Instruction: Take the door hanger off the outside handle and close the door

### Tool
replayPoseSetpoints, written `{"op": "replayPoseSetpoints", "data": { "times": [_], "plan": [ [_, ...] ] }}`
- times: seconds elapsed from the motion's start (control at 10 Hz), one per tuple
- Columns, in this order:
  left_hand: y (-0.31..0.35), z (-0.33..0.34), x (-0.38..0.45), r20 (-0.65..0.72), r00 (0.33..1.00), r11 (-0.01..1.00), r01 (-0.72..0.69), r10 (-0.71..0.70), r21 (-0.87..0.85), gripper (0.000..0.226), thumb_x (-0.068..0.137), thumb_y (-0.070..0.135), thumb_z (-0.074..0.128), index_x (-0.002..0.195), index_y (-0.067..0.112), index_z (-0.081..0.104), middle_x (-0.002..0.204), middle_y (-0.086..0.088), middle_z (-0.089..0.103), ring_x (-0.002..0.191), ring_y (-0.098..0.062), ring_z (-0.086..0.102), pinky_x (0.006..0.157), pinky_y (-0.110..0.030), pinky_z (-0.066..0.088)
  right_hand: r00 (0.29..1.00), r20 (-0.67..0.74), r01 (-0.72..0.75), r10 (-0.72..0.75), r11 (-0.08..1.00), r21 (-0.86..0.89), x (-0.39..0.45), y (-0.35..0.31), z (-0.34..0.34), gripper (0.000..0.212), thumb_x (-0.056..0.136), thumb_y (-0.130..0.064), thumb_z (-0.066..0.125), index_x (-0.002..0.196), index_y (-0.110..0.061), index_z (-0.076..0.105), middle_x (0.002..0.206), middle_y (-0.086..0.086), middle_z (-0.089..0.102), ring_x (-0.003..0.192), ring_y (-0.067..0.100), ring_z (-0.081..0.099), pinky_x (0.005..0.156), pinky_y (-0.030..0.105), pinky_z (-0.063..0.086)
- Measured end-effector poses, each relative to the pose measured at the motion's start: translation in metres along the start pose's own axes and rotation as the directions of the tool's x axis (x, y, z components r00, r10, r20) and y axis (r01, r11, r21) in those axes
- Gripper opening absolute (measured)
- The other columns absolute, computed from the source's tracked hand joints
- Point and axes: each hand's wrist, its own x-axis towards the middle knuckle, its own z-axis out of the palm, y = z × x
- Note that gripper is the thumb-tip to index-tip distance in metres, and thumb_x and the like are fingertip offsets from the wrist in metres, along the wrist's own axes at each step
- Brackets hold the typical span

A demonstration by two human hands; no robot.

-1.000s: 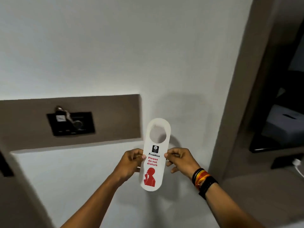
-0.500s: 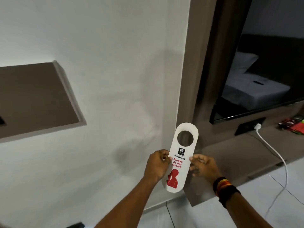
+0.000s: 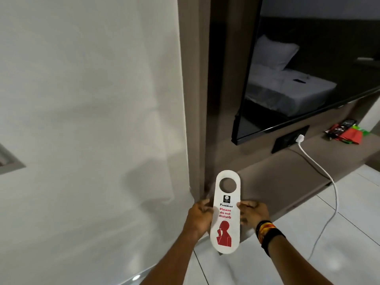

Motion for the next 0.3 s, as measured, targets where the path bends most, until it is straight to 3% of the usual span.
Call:
{"op": "replayPoseSetpoints", "data": {
  "times": [0.1,0.2,0.3],
  "plan": [
    [-0.016,0.013,0.024,0.051,0.998,0.997,0.047,-0.045,-0.053,0.019,0.104,0.029,0.061,0.121,0.036,0.064,0.134,-0.003,0.073,0.112,-0.027,0.074,0.104,-0.050,0.059,0.997,-0.053,-0.059,0.060,0.998,0.025,0.027,0.008,0.005,0.011,0.091,-0.004,0.074,0.080,-0.003,0.073,0.097,0.022,0.078,0.074,0.038,0.073,0.066,0.041,0.061],
    [-0.018,0.018,0.029,0.040,0.999,1.000,0.007,-0.007,0.001,0.026,0.104,0.030,0.060,0.129,0.034,0.066,0.138,-0.003,0.071,0.118,-0.026,0.072,0.109,-0.050,0.056,0.994,-0.063,-0.086,0.084,0.996,-0.019,0.045,0.017,0.010,0.013,0.092,-0.004,0.073,0.079,-0.006,0.072,0.101,0.024,0.078,0.090,0.043,0.075,0.079,0.051,0.064],
    [-0.024,0.021,0.018,-0.073,0.995,0.983,-0.055,0.069,0.177,0.042,0.102,0.036,0.061,0.143,0.028,0.058,0.142,0.003,0.066,0.126,-0.026,0.068,0.112,-0.044,0.051,0.994,-0.107,0.020,-0.036,0.989,-0.145,0.039,0.021,0.019,0.009,0.094,-0.017,0.069,0.089,-0.013,0.075,0.107,0.016,0.079,0.094,0.037,0.074,0.092,0.048,0.061]
  ]
}}
